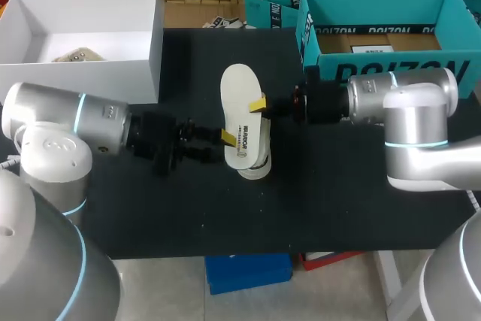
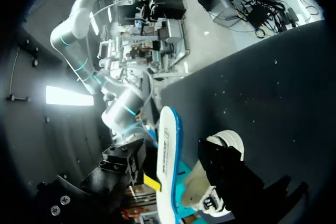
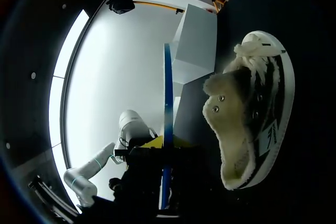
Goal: Take the shoe out of the shoebox, open the shoe tongue, remove and reinsert the insole, then place the shoe into the shoebox
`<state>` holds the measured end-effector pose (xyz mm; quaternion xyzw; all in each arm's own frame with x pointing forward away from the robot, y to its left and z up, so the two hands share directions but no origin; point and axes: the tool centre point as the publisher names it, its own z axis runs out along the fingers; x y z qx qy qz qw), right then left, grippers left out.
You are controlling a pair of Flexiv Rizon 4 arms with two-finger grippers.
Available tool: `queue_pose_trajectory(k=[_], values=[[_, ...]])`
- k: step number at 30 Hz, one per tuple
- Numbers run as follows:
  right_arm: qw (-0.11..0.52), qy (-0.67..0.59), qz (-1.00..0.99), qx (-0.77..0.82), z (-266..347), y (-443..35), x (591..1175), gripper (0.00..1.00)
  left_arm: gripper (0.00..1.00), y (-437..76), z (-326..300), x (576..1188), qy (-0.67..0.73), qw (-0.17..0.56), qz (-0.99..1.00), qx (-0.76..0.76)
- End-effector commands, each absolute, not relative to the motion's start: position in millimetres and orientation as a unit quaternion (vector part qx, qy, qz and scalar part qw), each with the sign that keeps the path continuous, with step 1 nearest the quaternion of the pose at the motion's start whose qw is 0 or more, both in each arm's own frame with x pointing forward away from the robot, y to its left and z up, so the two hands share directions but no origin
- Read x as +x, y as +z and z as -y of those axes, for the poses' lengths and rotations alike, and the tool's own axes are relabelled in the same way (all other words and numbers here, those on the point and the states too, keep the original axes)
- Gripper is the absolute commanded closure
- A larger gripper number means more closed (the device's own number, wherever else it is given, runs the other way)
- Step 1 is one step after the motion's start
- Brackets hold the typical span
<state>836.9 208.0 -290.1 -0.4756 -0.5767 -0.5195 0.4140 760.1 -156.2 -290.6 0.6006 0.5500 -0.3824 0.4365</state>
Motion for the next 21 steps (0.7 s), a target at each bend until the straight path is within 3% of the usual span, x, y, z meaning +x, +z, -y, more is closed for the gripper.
queue_pose_trajectory(k=[1,10,12,21], values=[[0.414,-0.519,0.577,-0.476,-209,-291,838,1.0,0.0,-262,133,750,-0.284,0.34,-0.625,0.643],[0.414,-0.519,0.577,-0.476,-209,-291,838,1.0,0.0,-236,132,752,-0.143,0.161,-0.658,0.722],[0.414,-0.519,0.577,-0.476,-209,-291,838,1.0,0.0,-234,136,750,-0.091,0.093,-0.652,0.747],[0.414,-0.519,0.577,-0.476,-209,-291,838,1.0,0.0,-216,146,749,0.038,-0.018,-0.669,0.742]])
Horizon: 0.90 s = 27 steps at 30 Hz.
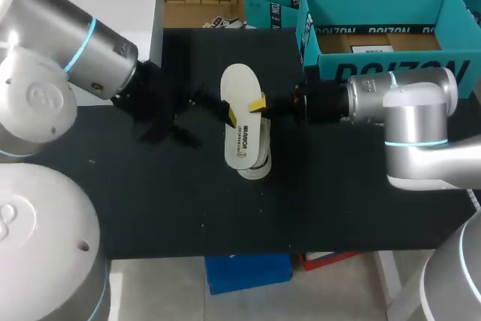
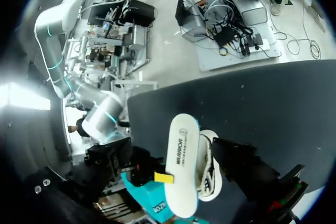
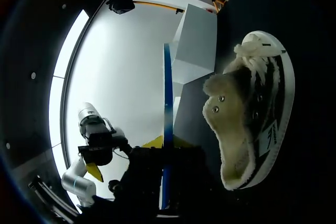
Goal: Take the shoe out of the shoebox, open the shoe tongue, remove and reinsert the insole, then place the shoe into the shoebox
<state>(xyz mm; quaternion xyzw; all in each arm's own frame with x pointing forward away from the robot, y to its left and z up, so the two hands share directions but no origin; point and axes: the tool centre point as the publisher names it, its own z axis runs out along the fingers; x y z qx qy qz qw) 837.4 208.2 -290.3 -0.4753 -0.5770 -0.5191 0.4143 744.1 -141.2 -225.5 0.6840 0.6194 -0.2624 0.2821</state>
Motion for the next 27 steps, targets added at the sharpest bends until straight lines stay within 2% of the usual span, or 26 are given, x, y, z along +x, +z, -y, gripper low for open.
queue_pose_trajectory(k=[1,23,27], values=[[0.414,-0.519,0.577,-0.476,-209,-291,838,1.0,0.0,-216,146,749,0.046,-0.024,-0.67,0.74],[0.414,-0.519,0.577,-0.476,-209,-291,838,1.0,0.0,-217,156,750,0.089,-0.046,-0.67,0.735],[0.414,-0.519,0.577,-0.476,-209,-291,838,1.0,0.0,-215,166,751,0.123,-0.021,-0.675,0.727]])
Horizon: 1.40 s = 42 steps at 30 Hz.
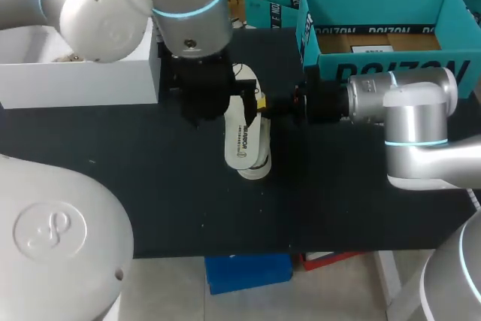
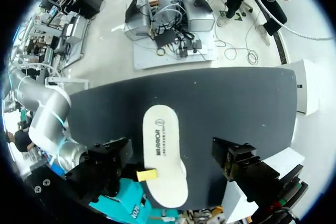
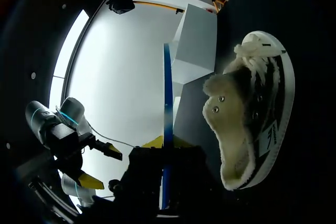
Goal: Take the shoe out of the shoebox, open the shoe tongue, remove and reinsert the insole, then place the shoe into the shoebox
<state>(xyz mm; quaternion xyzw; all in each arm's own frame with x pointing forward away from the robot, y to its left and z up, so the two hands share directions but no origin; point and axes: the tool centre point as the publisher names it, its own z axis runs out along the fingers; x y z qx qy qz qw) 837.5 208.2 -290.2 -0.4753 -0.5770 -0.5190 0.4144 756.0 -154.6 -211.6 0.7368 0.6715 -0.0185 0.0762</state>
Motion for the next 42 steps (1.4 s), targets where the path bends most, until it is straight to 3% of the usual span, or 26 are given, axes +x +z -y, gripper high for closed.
queue_pose_trajectory(k=[1,25,42], values=[[0.414,-0.519,0.577,-0.476,-209,-291,838,1.0,0.0,-215,168,752,0.132,-0.022,-0.677,0.724],[0.414,-0.519,0.577,-0.476,-209,-291,838,1.0,0.0,-236,181,767,0.132,0.014,-0.695,0.706],[0.414,-0.519,0.577,-0.476,-209,-291,838,1.0,0.0,-224,176,822,0.117,0.023,-0.695,0.709]])
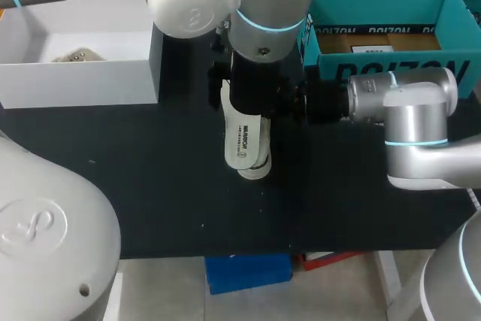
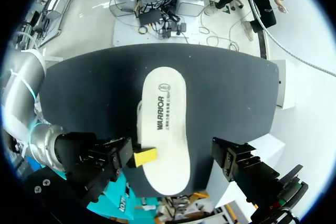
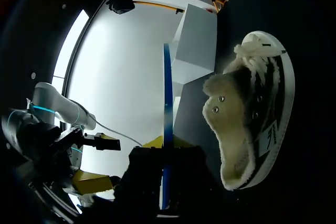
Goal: Take the shoe out of the shoebox, open the shoe tongue, remove and reinsert the insole, then place the shoe into the shoebox
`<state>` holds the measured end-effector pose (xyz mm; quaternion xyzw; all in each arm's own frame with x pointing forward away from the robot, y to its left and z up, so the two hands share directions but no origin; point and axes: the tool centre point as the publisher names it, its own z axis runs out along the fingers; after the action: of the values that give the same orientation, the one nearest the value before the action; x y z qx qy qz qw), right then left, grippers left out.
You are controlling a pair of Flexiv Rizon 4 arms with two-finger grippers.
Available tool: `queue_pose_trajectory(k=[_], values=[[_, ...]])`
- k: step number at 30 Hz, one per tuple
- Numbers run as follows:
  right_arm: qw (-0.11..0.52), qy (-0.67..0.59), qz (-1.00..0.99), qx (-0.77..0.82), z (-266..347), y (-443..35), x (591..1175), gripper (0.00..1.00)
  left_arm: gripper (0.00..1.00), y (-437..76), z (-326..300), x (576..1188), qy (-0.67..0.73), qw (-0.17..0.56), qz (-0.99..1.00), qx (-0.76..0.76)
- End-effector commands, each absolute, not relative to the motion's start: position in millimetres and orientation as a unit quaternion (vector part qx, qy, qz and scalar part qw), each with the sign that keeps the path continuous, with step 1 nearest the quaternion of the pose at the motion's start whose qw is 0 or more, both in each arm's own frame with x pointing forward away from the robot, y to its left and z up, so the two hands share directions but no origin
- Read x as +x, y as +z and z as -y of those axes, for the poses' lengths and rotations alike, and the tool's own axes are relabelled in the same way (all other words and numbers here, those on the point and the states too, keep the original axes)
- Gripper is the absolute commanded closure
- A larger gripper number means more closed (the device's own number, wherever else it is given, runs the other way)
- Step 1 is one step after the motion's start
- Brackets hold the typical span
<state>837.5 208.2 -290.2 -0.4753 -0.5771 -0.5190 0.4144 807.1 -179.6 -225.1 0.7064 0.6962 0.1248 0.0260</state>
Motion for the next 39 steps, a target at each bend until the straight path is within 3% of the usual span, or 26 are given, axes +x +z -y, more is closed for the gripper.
queue_pose_trajectory(k=[1,39], values=[[0.414,-0.519,0.577,-0.476,-209,-291,838,1.0,0.0,-223,176,827,0.117,0.024,-0.694,0.71],[0.414,-0.519,0.577,-0.476,-209,-291,838,1.0,0.0,-223,172,968,0.057,0.043,-0.701,0.71]])
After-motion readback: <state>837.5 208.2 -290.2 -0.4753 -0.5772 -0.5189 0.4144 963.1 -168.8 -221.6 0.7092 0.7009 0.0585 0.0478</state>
